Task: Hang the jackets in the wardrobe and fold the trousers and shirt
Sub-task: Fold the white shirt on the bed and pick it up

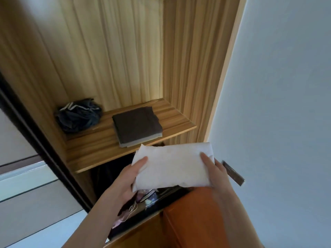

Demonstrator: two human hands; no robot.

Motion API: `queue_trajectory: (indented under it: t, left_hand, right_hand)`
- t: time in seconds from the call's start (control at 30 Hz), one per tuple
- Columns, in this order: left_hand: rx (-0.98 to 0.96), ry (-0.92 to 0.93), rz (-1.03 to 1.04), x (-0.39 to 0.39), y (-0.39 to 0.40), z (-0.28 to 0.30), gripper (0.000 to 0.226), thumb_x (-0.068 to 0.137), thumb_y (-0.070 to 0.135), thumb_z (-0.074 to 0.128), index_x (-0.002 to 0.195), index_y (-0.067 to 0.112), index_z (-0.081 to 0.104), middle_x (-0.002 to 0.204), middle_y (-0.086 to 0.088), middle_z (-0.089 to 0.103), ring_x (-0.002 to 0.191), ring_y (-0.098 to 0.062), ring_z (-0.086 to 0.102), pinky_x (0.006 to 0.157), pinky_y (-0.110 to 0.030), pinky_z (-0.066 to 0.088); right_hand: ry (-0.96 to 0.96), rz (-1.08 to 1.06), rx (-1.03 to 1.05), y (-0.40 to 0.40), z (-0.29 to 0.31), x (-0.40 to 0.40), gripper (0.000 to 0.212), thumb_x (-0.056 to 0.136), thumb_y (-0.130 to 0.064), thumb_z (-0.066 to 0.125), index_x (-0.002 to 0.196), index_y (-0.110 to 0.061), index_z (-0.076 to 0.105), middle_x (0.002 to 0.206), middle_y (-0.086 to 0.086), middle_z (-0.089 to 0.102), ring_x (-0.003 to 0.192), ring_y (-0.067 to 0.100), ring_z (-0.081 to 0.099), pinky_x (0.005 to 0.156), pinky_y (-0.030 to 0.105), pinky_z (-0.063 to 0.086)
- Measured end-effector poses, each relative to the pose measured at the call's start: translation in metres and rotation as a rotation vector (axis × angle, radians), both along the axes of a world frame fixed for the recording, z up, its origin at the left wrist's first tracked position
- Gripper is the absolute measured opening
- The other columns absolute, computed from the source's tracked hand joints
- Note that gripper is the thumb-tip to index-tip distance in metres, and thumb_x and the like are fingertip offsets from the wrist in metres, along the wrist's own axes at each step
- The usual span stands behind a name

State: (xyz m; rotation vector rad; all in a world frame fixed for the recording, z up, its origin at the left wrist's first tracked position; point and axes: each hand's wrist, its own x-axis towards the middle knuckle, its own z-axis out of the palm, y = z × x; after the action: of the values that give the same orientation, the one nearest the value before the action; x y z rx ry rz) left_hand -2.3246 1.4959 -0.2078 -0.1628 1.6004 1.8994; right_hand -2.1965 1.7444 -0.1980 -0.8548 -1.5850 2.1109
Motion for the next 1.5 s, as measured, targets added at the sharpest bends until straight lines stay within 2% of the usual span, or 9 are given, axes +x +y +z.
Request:
queue_trajectory:
  t: [0.2, 0.4, 0.6, 0.8, 0.9, 1.03, 1.2, 1.4, 1.5]
  left_hand:
    - [0.127, -0.168, 0.085, -0.037, -0.025, -0.007, 0.066, 0.071, 0.025, 0.090, 0.131, 0.013, 0.064, 0.121, -0.018, 0.075, 0.107, -0.040, 0.074, 0.091, -0.064, 0.058]
    - [0.219, -0.153, 0.230, -0.086, -0.033, -0.005, 0.053, 0.078, 0.026, 0.083, 0.125, 0.010, 0.067, 0.114, -0.015, 0.078, 0.093, -0.031, 0.079, 0.061, -0.038, 0.064]
    - [0.110, 0.013, 0.319, -0.151, -0.037, -0.005, 0.045, 0.089, 0.036, 0.080, 0.128, 0.015, 0.069, 0.114, -0.006, 0.079, 0.104, -0.027, 0.076, 0.081, -0.039, 0.061]
    - [0.052, 0.184, 0.385, -0.212, -0.039, -0.004, 0.044, 0.093, 0.043, 0.076, 0.130, 0.021, 0.066, 0.118, -0.003, 0.077, 0.104, -0.023, 0.075, 0.085, -0.041, 0.062]
    - [0.037, 0.234, 0.433, -0.240, -0.038, -0.006, 0.045, 0.094, 0.045, 0.073, 0.132, 0.024, 0.064, 0.120, -0.001, 0.075, 0.107, -0.022, 0.073, 0.093, -0.044, 0.060]
    - [0.026, 0.296, 0.515, -0.275, -0.029, -0.006, 0.028, 0.096, 0.048, 0.070, 0.121, 0.044, 0.060, 0.115, 0.014, 0.070, 0.102, -0.010, 0.069, 0.073, -0.028, 0.056]
    - [-0.050, 0.338, 0.568, -0.304, -0.013, -0.023, 0.026, 0.098, 0.049, 0.065, 0.123, 0.044, 0.057, 0.113, 0.016, 0.066, 0.099, -0.008, 0.066, 0.070, -0.025, 0.054]
    - [-0.170, 0.371, 0.633, -0.326, 0.006, -0.049, 0.007, 0.101, 0.041, 0.065, 0.099, 0.043, 0.059, 0.104, 0.016, 0.065, 0.090, -0.005, 0.066, 0.062, -0.017, 0.051]
    - [-0.228, 0.381, 0.612, -0.336, 0.014, -0.067, 0.013, 0.102, 0.039, 0.062, 0.112, 0.032, 0.060, 0.110, 0.004, 0.067, 0.101, -0.018, 0.067, 0.075, -0.030, 0.054]
  right_hand:
    - [-0.013, 0.153, -0.016, -0.005, -0.001, -0.080, 0.032, 0.089, -0.044, 0.078, 0.106, -0.018, 0.071, 0.089, -0.004, 0.081, 0.077, 0.016, 0.079, 0.062, 0.033, 0.063]
    - [-0.038, 0.228, 0.034, -0.011, 0.001, -0.154, 0.037, 0.087, -0.047, 0.080, 0.109, -0.018, 0.073, 0.096, -0.002, 0.082, 0.089, 0.020, 0.079, 0.086, 0.045, 0.064]
    - [-0.029, 0.234, 0.100, -0.023, 0.004, -0.214, 0.036, 0.092, -0.049, 0.074, 0.113, -0.021, 0.072, 0.105, -0.002, 0.081, 0.102, 0.024, 0.076, 0.095, 0.049, 0.060]
    - [-0.020, 0.228, 0.156, -0.027, 0.010, -0.272, 0.027, 0.097, -0.044, 0.070, 0.107, -0.019, 0.071, 0.087, -0.011, 0.080, 0.073, 0.006, 0.076, 0.054, 0.020, 0.056]
    - [-0.033, 0.214, 0.245, -0.028, 0.011, -0.303, 0.035, 0.098, -0.053, 0.065, 0.106, -0.019, 0.072, 0.090, -0.008, 0.080, 0.075, 0.006, 0.076, 0.054, 0.018, 0.055]
    - [-0.037, 0.186, 0.384, -0.026, 0.009, -0.358, 0.043, 0.100, -0.059, 0.057, 0.105, -0.019, 0.071, 0.095, -0.002, 0.077, 0.084, 0.013, 0.073, 0.064, 0.023, 0.054]
    - [-0.100, 0.225, 0.517, -0.010, -0.011, -0.417, 0.058, 0.101, -0.060, 0.051, 0.099, -0.005, 0.067, 0.083, 0.004, 0.068, 0.075, 0.016, 0.063, 0.063, 0.028, 0.048]
    - [-0.147, 0.225, 0.593, 0.010, -0.048, -0.454, 0.047, 0.101, -0.058, 0.050, 0.081, -0.017, 0.063, 0.063, -0.012, 0.062, 0.058, 0.002, 0.058, 0.048, 0.014, 0.040]
    - [-0.195, 0.246, 0.596, 0.017, -0.065, -0.469, 0.049, 0.100, -0.061, 0.050, 0.093, -0.015, 0.066, 0.081, -0.004, 0.068, 0.076, 0.013, 0.063, 0.060, 0.026, 0.044]
